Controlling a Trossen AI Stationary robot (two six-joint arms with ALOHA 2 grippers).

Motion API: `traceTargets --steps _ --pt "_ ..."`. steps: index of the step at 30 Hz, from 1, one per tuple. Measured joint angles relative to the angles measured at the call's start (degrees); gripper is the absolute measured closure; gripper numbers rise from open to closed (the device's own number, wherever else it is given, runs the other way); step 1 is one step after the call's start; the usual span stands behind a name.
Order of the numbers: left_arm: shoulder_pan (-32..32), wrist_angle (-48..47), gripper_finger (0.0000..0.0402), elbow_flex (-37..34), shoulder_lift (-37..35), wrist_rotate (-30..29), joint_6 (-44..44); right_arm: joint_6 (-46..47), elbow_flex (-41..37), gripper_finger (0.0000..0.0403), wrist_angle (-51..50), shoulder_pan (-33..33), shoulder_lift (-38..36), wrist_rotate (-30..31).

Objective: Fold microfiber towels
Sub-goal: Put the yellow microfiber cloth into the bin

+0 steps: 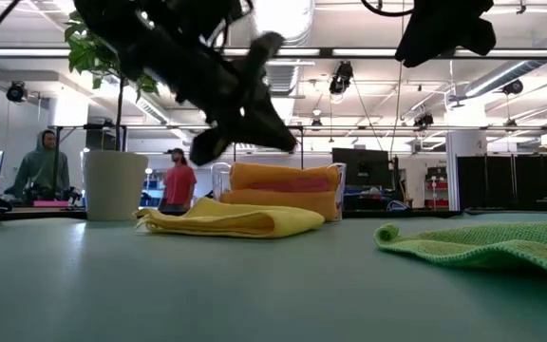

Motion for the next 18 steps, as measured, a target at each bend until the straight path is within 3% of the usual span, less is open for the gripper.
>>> traceTargets --steps 11,18 --pt "0.0 -20.4 0.0391 -0.3 -16.0 -6.0 13.7 4.9 -0.1 0.0239 0.9 0.0 0.0 -1.3" --pt "0.0 -33.5 0.0372 -0.3 -23.6 -8.8 15.0 9.1 -0.5 0.0216 2.7 0.1 0.6 -4.0"
